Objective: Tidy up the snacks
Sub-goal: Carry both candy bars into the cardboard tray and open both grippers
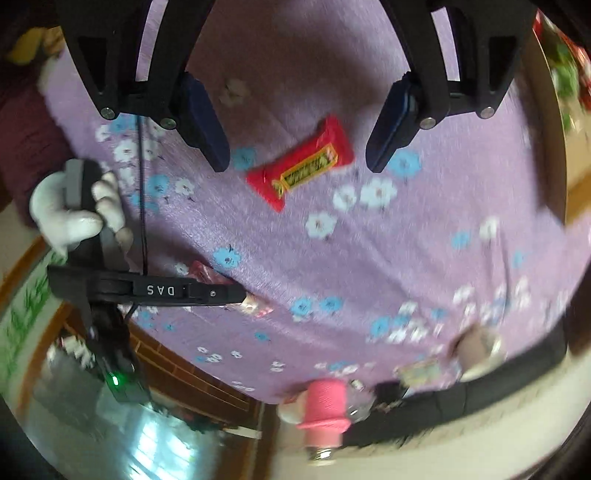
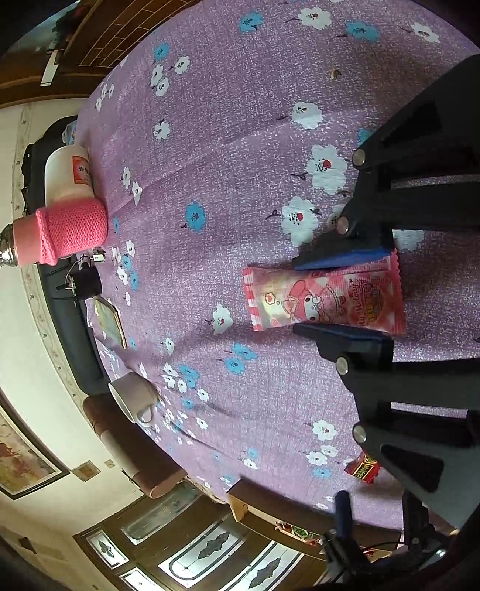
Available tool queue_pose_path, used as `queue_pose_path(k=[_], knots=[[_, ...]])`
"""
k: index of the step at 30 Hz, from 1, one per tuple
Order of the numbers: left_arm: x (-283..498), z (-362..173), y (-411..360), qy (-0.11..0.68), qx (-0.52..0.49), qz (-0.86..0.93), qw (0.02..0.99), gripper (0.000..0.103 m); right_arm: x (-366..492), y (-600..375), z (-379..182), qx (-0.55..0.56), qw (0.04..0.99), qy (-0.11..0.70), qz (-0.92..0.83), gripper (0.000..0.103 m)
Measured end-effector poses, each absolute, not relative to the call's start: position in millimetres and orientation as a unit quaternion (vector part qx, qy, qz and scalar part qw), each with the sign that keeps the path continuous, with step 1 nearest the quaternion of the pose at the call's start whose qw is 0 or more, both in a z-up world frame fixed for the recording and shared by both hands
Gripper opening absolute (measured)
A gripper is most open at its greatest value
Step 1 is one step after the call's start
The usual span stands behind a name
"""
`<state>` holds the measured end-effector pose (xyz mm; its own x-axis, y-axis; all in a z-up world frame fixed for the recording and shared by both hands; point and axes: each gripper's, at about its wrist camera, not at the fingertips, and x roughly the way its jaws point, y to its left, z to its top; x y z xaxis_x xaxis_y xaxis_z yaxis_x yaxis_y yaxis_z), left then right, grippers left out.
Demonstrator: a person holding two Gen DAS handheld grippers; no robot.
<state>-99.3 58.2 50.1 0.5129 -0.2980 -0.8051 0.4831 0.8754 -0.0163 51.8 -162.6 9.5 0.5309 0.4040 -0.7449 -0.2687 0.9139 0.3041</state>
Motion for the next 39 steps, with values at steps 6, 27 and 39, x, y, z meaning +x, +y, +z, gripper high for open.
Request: queue_pose_path(k=[6, 27, 39], knots=[[-83.5, 32.3, 36.5, 0.452, 0.157, -0.236, 0.846, 0.054, 52.3, -166.1, 8.4, 0.087, 0.870, 0.442, 0.199, 0.030], [-135.9, 107.1, 215.2, 0.381, -0.103, -0.120, 0.911, 0.018, 12.7, -145.4, 56.4, 0.104, 0.887, 0.386, 0.233, 0.027], [-125.1, 104.1, 354.7, 0.368, -0.205, 0.017, 0.907, 0.018, -8.1, 24.8, 104.5, 0.054, 0.830, 0.404, 0.381, 0.028]])
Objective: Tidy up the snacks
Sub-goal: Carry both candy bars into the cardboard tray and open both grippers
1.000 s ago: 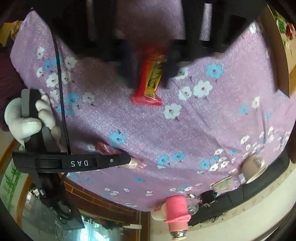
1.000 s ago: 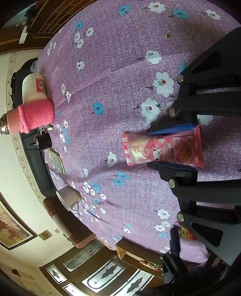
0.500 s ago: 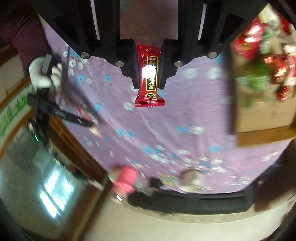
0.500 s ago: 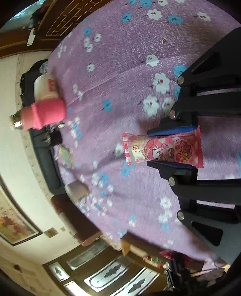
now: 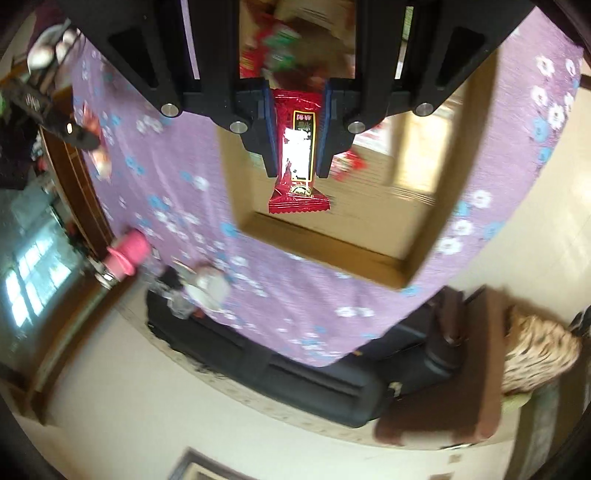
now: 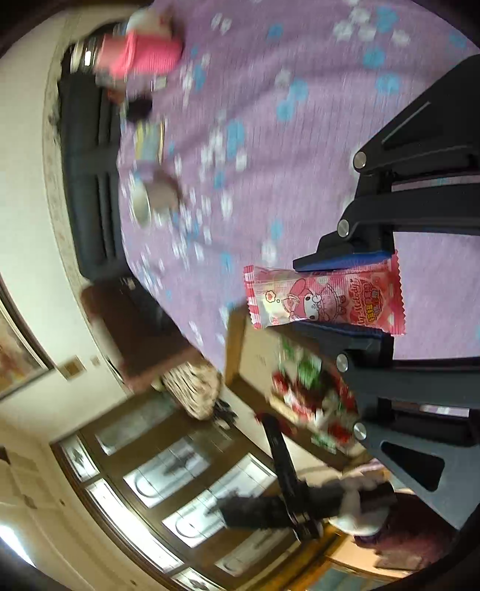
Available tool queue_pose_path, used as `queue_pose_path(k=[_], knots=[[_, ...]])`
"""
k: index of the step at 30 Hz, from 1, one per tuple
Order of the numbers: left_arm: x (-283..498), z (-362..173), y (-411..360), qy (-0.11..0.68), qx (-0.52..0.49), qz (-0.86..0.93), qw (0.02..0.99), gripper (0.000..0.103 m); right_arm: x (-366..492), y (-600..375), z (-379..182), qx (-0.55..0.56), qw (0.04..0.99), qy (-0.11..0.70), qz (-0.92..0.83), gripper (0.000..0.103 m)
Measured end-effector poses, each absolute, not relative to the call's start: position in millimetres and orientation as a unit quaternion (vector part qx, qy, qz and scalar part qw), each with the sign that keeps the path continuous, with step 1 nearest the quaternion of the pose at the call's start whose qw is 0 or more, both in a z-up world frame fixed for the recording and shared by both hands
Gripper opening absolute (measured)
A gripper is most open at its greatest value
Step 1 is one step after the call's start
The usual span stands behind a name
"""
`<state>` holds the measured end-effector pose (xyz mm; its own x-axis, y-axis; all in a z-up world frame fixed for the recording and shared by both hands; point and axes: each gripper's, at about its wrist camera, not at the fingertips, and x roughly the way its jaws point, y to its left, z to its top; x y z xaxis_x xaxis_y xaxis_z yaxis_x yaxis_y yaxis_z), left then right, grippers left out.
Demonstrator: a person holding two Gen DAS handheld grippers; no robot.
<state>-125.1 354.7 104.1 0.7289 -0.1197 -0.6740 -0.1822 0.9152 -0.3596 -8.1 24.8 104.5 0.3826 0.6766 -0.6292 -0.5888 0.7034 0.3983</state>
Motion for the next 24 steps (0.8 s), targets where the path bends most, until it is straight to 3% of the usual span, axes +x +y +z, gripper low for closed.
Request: queue_pose_path(k=[11, 13, 16, 19, 24], knots=[[-101.3, 77.1, 392.9, 0.400, -0.245, 0.065, 0.881, 0.020, 9.3, 174.6, 50.8, 0.021, 0.773, 0.480, 0.414, 0.028], [-100.8, 73.2, 397.6, 0.403, -0.259, 0.066, 0.875, 0.028, 13.4, 188.6, 45.3, 0.017, 0.772, 0.484, 0.412, 0.028], [-103.2, 74.6, 400.7, 0.397, -0.267, 0.064, 0.876, 0.050, 16.1, 205.4, 41.0, 0.006, 0.776, 0.481, 0.408, 0.031], [-107.2, 78.3, 400.8, 0.389, -0.269, 0.064, 0.879, 0.050, 15.0, 211.5, 41.4, 0.000, 0.787, 0.470, 0.400, 0.042], [-125.0, 92.2, 392.9, 0.360, -0.274, 0.057, 0.890, 0.051, 7.0, 192.5, 59.9, 0.006, 0.804, 0.440, 0.400, 0.044]])
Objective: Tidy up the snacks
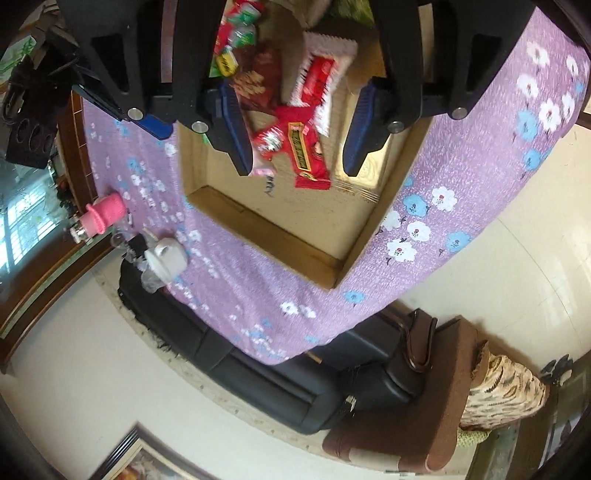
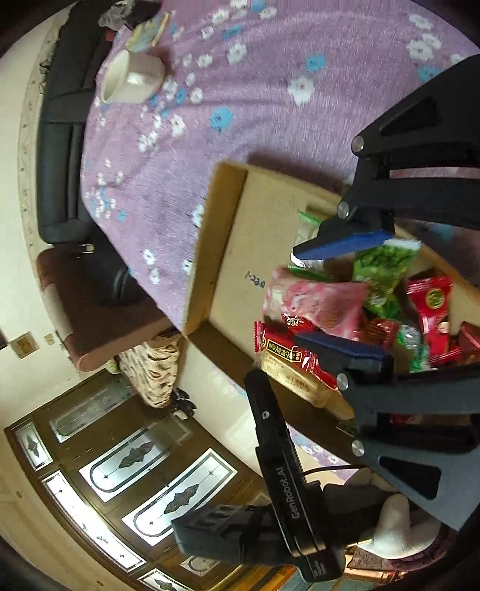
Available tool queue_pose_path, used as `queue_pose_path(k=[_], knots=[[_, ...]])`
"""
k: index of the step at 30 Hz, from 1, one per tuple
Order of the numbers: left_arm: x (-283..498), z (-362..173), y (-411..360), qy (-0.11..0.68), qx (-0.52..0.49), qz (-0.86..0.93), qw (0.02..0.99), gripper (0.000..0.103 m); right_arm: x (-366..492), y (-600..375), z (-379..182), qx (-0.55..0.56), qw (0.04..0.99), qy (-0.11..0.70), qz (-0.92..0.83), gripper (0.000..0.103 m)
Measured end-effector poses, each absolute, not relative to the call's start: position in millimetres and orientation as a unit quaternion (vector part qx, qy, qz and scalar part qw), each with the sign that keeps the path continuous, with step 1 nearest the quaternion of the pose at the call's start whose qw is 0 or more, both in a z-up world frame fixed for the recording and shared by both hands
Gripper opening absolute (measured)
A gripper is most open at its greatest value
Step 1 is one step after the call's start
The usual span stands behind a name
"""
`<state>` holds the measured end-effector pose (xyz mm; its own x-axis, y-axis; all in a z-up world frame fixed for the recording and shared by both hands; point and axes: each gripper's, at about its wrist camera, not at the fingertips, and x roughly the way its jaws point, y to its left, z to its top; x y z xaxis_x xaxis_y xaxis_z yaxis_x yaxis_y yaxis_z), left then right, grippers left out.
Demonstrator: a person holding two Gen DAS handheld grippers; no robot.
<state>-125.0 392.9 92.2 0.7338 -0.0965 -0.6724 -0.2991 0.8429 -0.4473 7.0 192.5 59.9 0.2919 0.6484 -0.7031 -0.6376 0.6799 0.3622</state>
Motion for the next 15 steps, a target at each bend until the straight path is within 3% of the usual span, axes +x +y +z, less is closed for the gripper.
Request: queue_pose_path(k=[8, 10, 15], knots=[[-178.6, 135.6, 324.6, 0.277, -0.181, 0.096, 0.939, 0.067, -28.6, 125.4, 78.1, 0.039, 0.830, 0.402, 0.386, 0.051], [-193.6, 143.0, 297.5, 0.254, -0.139, 0.129, 0.948, 0.081, -40.8, 110.3, 79.4, 0.037, 0.839, 0.390, 0.376, 0.052], [-215.7, 143.6, 241.5, 0.230, -0.072, 0.182, 0.953, 0.085, -73.0, 72.1, 76.8, 0.034, 0.860, 0.365, 0.355, 0.060]])
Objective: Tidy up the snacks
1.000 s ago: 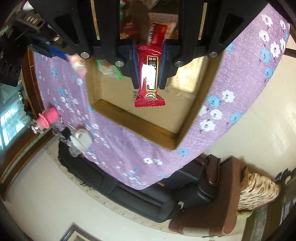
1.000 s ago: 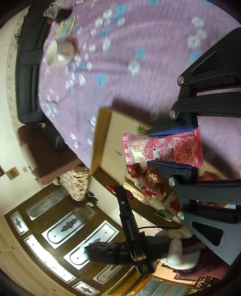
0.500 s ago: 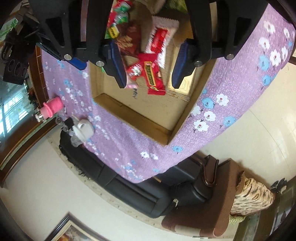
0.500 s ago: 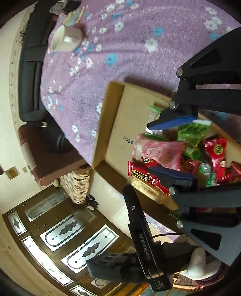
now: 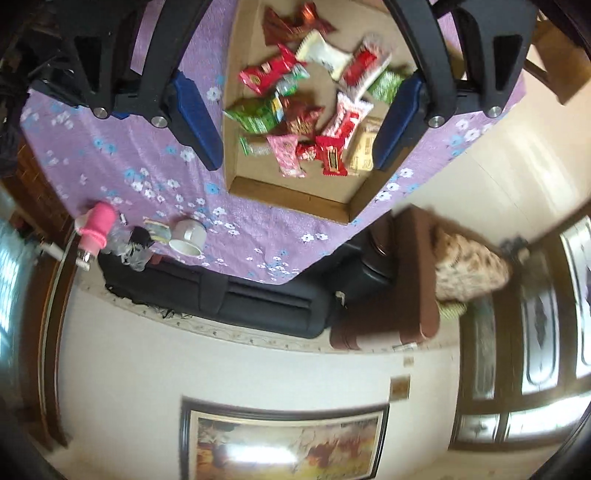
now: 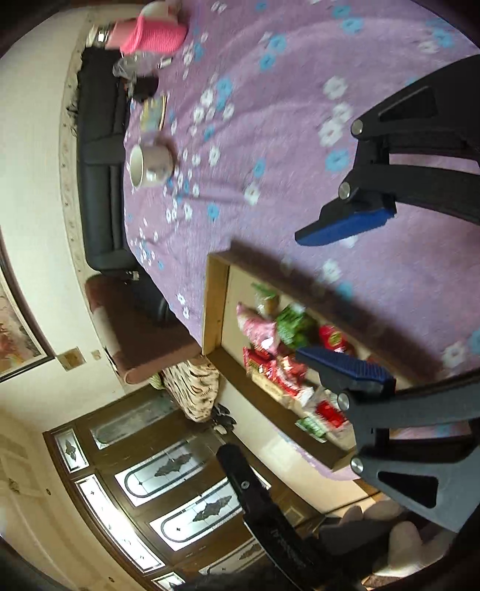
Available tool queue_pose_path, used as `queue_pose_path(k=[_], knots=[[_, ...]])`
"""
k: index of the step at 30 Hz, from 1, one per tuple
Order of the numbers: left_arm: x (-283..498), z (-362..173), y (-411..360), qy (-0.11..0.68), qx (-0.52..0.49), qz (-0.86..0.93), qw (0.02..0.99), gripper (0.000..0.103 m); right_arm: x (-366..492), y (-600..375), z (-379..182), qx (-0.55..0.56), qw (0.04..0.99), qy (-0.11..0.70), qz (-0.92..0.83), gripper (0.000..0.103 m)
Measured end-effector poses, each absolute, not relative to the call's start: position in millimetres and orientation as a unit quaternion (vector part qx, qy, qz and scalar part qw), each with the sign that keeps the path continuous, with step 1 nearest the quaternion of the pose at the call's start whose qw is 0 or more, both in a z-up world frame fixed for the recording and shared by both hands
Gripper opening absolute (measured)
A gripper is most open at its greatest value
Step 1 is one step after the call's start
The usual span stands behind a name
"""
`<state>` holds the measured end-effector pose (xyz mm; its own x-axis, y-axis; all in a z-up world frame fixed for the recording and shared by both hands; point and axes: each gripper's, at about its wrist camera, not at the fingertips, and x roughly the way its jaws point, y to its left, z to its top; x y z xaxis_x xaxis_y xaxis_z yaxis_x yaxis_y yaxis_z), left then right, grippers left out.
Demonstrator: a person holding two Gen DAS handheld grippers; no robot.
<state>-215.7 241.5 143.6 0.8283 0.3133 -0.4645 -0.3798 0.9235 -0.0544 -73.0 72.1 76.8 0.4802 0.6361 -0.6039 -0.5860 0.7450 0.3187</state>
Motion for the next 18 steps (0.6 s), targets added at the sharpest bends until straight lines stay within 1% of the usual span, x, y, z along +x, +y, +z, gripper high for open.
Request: queue_pose_path(k=[5, 9, 18], knots=[[-215.1, 127.1, 220.4, 0.262, -0.079, 0.177, 0.945, 0.085, -95.5, 51.4, 68.5, 0.026, 0.867, 0.365, 0.338, 0.062], [-213.4, 119.9, 210.8, 0.287, -0.060, 0.185, 0.938, 0.085, -104.6, 41.2, 58.4, 0.027, 0.866, 0.373, 0.331, 0.062], [-216.1, 110.1, 199.2, 0.311, -0.051, 0.174, 0.933, 0.085, -111.4, 40.6, 47.6, 0.022, 0.863, 0.389, 0.323, 0.063]])
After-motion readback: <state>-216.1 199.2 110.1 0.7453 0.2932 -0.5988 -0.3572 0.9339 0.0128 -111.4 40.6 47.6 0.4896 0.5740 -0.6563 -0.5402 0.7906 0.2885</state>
